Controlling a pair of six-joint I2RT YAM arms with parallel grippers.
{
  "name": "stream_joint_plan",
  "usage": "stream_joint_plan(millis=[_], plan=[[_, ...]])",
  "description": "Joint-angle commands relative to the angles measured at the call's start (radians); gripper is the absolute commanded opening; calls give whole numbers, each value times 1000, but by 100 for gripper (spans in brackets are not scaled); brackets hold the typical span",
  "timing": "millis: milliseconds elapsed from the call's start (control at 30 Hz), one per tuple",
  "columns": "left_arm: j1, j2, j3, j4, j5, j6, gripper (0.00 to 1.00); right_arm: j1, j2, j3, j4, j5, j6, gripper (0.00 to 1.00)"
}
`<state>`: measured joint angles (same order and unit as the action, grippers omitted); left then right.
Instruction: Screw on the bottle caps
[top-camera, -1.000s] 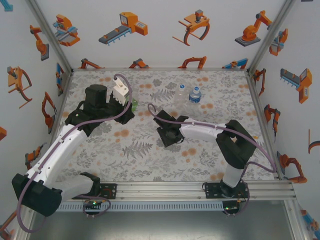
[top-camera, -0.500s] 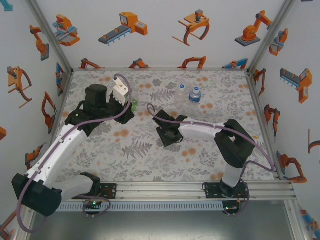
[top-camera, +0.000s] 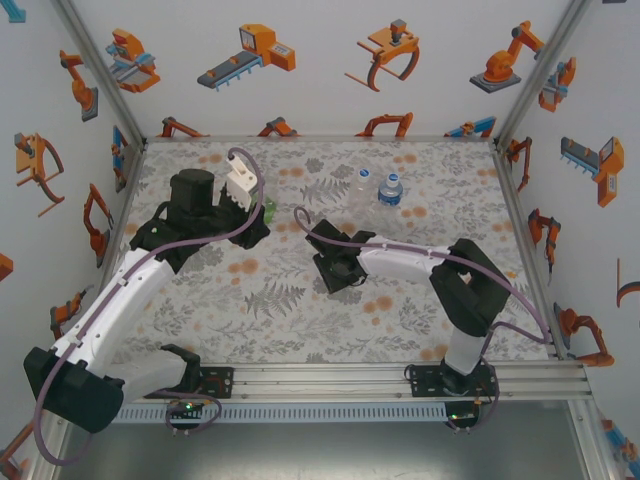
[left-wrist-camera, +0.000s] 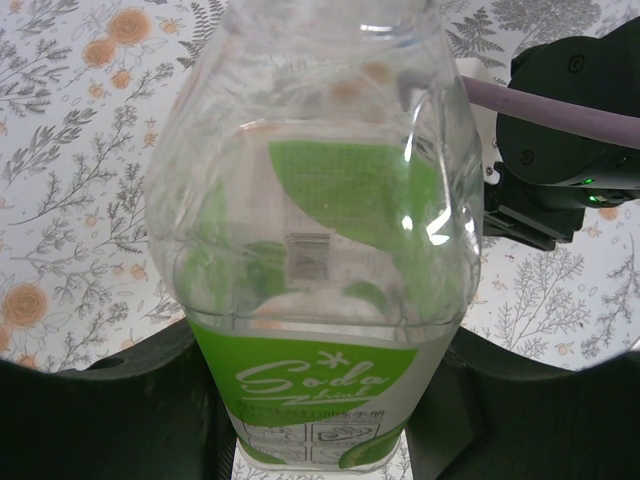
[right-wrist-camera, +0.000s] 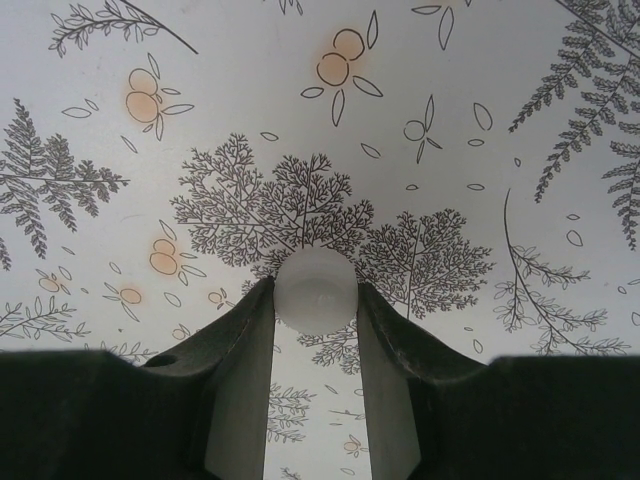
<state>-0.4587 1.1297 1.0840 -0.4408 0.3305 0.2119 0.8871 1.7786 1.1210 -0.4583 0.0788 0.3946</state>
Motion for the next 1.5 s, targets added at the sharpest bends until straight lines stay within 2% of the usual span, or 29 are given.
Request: stream_joint_plan(millis=[0,233,333,467,633,767,867,933,1033,1167,1333,1467], plan=[[-6,-13,-12,23,70,6,4,6,-79,-8,21,0,-28,28],[-9,-32,-24,20,150,54,0,6,-249,-14,26,-5,-131,27],[-20,-39,-25,-6,240,137,0,6,-339,-17,22,-2,-207,26],[-46,-45,-17,-32,253,190,0,6,-461,-27,31,18,-287,24],[-90,-32,18,-138,277,321,0,6,-626,-25,43,-16,-392,22],[-126,-26,32,-196,291,431,0,6,-743,-33,65,-86,-479,21],[-180,-21,28,-286,283,614,0,5,-801,-27,73,-174,-547,18],[-249,-7,30,-341,202,699,0,6,-830,-31,84,-272,-600,17],[-303,32,57,-389,140,731,0,7,-843,-33,93,-391,-657,16],[-318,65,60,-395,168,739,0,7,-834,-40,106,-536,-710,12],[-319,71,41,-376,197,738,0,8,-814,-51,117,-639,-741,7],[-319,50,9,-326,206,719,0,24,-802,-64,135,-641,-752,6]])
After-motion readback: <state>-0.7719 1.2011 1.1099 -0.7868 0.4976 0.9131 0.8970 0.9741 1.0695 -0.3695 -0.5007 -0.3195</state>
